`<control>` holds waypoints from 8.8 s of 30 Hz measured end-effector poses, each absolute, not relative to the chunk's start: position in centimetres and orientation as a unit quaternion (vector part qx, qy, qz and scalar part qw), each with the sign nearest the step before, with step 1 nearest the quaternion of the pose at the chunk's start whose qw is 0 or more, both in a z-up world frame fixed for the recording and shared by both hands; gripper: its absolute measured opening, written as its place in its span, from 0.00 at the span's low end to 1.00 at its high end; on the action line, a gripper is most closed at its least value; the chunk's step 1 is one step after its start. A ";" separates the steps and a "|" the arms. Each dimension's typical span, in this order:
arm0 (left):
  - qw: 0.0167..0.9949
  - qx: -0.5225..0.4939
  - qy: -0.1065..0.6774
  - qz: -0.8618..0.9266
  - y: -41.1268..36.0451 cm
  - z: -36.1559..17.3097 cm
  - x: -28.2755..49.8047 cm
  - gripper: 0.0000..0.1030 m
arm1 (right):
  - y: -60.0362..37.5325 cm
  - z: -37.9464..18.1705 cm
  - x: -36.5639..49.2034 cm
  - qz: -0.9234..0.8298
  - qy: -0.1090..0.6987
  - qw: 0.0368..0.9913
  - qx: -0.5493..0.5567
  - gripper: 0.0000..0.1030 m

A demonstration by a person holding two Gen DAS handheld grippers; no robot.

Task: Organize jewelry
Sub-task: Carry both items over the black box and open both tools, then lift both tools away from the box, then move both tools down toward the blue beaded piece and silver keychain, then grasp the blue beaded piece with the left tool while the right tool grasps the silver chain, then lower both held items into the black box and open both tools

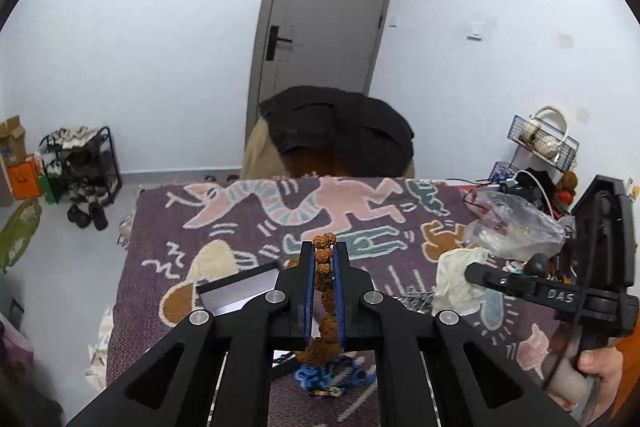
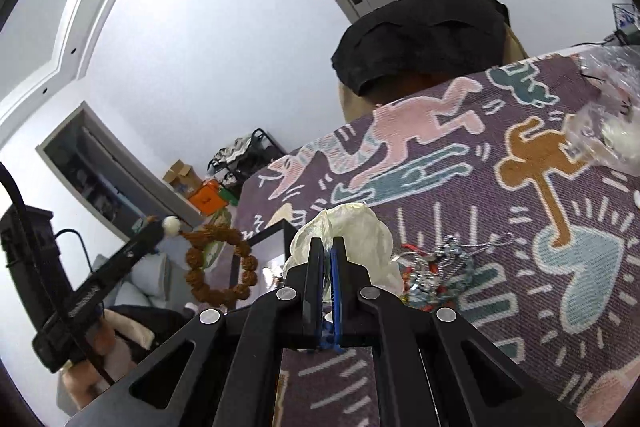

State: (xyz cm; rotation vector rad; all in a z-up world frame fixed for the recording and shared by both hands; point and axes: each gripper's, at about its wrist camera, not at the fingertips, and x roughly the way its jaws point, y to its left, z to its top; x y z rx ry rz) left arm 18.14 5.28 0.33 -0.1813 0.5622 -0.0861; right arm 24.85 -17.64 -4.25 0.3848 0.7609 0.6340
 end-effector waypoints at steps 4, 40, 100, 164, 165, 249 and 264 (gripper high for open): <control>0.952 -0.095 0.290 -0.027 6.6 -1.0 18.7 0.08 | -16.0 -4.4 25.3 0.313 0.367 0.858 0.176 0.05; 0.926 -0.204 0.316 0.039 17.1 -5.2 15.4 0.80 | -0.2 -6.9 27.4 0.365 0.436 0.817 0.090 0.57; 0.906 -0.083 0.413 -0.035 -2.3 -8.5 17.6 0.87 | -27.4 -9.3 21.6 0.202 0.386 0.873 0.220 0.82; 0.918 -0.149 0.366 -0.026 3.5 -9.3 16.3 0.14 | -19.8 -15.4 30.6 0.094 0.488 0.868 0.027 0.11; 0.919 -0.149 0.365 -0.027 3.5 -9.1 16.2 0.14 | -19.5 -15.5 30.8 0.093 0.486 0.869 0.016 0.11; 0.913 -0.228 0.338 0.013 14.2 -7.9 17.2 0.59 | -4.0 1.9 24.8 0.296 0.319 0.899 -0.046 0.09; 0.909 -0.260 0.321 0.059 19.3 -8.3 14.6 0.59 | 2.3 -2.2 25.9 0.326 0.384 0.862 -0.054 0.13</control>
